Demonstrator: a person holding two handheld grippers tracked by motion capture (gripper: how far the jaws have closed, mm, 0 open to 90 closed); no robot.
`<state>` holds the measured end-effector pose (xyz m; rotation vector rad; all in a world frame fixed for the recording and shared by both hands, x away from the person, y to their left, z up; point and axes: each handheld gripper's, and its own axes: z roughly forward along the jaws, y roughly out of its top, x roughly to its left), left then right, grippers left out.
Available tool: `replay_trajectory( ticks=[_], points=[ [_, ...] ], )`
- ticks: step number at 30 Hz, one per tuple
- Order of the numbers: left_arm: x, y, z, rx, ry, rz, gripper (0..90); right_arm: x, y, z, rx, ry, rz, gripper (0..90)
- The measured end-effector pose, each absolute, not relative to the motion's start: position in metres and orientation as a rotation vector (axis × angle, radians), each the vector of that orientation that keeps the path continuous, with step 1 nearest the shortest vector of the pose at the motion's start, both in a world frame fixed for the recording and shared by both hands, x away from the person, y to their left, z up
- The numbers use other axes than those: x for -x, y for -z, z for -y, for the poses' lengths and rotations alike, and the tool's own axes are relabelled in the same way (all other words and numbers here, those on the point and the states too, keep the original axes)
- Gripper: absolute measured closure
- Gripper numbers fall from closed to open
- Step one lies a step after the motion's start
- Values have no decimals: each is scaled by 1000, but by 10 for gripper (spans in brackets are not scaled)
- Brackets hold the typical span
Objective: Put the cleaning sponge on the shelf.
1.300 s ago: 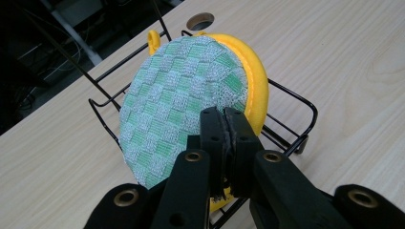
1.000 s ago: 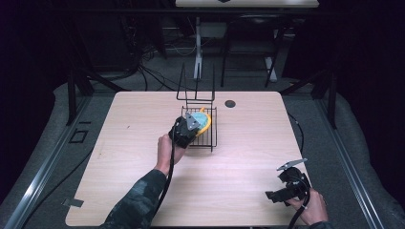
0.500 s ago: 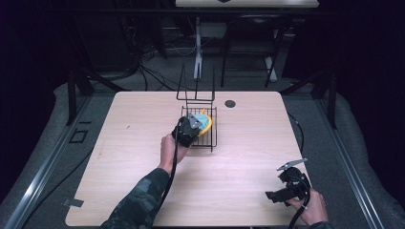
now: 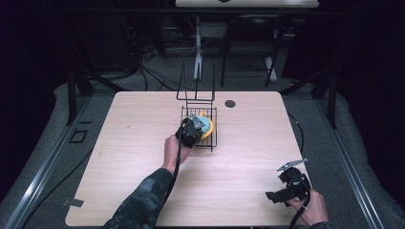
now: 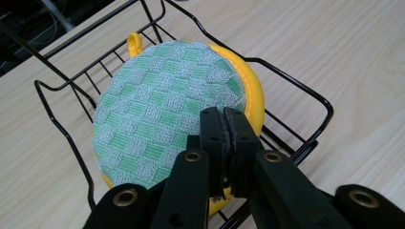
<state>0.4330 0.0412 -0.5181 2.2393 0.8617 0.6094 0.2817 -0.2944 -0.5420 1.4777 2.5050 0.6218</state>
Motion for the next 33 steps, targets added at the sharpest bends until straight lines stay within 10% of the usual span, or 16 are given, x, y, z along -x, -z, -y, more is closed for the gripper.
replay_trajectory(
  ticks=[19,33],
  points=[
    [-441,521,-35,-2236,-543,-884,822,-281,543,295,-1474,-629,-2505,20],
    [-429,517,-37,-2209,-587,-931,269,-281,542,294,-1479,-629,-2508,20]
  ],
)
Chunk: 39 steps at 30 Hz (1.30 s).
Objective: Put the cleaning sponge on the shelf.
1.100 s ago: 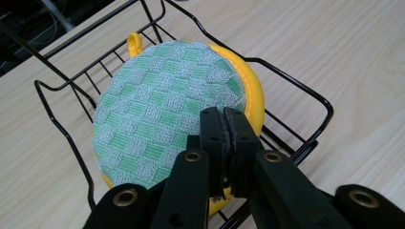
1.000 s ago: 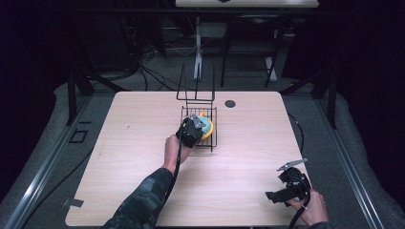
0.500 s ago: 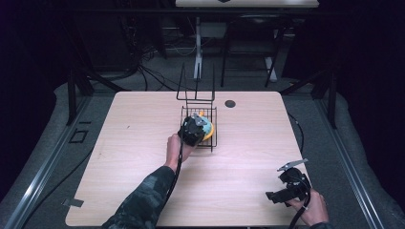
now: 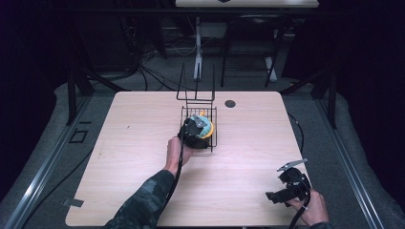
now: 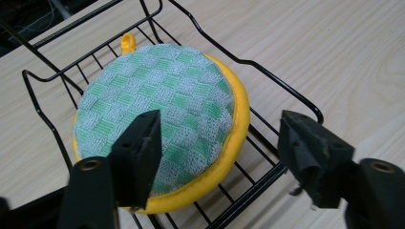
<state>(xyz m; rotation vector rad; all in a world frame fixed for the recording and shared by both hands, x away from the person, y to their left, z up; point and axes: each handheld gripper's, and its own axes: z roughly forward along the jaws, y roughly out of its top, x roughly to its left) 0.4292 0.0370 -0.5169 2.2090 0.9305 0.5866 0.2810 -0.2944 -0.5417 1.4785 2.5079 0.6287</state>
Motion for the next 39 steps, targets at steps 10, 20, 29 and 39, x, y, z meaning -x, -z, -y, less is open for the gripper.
replay_trajectory(
  ticks=[10,20,29,39],
  points=[
    [-411,505,-64,-2187,-615,-947,143,-279,542,295,-1476,-623,-2510,20],
    [-390,496,-92,-2151,-624,-978,102,-279,542,294,-1463,-614,-2515,20],
    [-363,473,-118,-2130,-633,-981,42,-279,543,293,-1464,-600,-2520,20],
    [-331,475,-155,-2131,-621,-1046,3,-279,543,292,-1452,-592,-2525,19]
  ],
)
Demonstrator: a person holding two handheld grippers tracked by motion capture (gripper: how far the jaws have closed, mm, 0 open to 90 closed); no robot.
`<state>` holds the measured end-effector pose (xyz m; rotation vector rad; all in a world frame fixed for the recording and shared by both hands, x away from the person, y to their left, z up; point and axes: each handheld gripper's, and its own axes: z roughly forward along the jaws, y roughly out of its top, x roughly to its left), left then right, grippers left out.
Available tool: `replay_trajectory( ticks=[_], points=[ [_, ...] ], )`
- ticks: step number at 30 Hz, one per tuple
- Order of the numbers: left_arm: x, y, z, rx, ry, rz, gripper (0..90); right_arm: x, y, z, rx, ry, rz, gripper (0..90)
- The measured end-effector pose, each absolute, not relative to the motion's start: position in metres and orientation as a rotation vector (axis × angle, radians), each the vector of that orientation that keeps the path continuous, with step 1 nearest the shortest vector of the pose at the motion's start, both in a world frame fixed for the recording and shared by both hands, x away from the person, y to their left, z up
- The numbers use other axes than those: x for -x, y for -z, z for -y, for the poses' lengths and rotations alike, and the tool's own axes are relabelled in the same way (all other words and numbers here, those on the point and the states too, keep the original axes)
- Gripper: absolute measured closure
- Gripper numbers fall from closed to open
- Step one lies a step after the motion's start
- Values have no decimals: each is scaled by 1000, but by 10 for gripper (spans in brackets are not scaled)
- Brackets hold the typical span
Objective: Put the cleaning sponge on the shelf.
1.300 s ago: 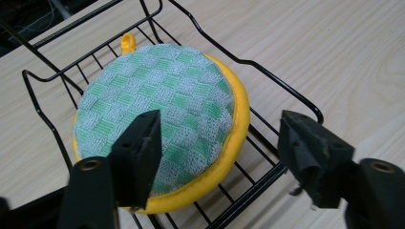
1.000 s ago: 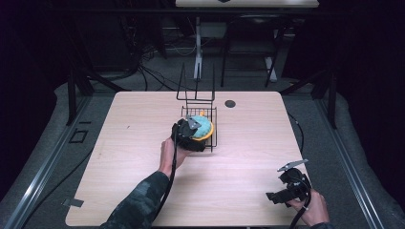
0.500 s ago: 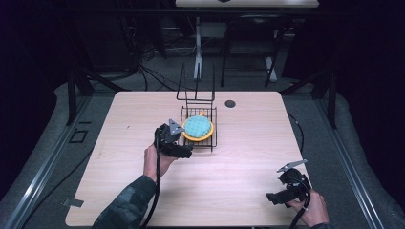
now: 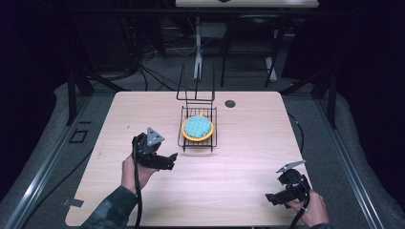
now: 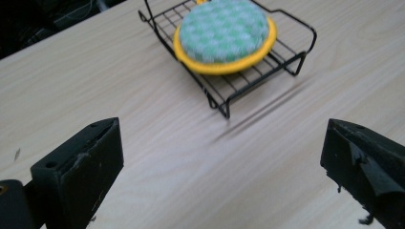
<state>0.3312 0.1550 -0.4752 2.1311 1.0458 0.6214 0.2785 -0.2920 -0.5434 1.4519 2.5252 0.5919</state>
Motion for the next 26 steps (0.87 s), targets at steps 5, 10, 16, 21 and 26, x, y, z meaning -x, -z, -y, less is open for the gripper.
replay_trajectory(
  ticks=[5,10,16,21,26],
  points=[
    [-316,491,-174,-2166,-597,-1097,2,-279,544,290,-1467,-598,-2525,18],
    [-310,500,-188,-2176,-575,-1146,2,-279,545,290,-1462,-587,-2530,18],
    [-314,515,-202,-2188,-539,-1212,2,-280,545,291,-1445,-581,-2539,19],
    [-324,523,-205,-2211,-521,-1234,2,-279,545,289,-1455,-606,-2543,20],
    [-331,529,-211,-2210,-491,-1254,4,-280,544,291,-1460,-604,-2537,21]
  ],
)
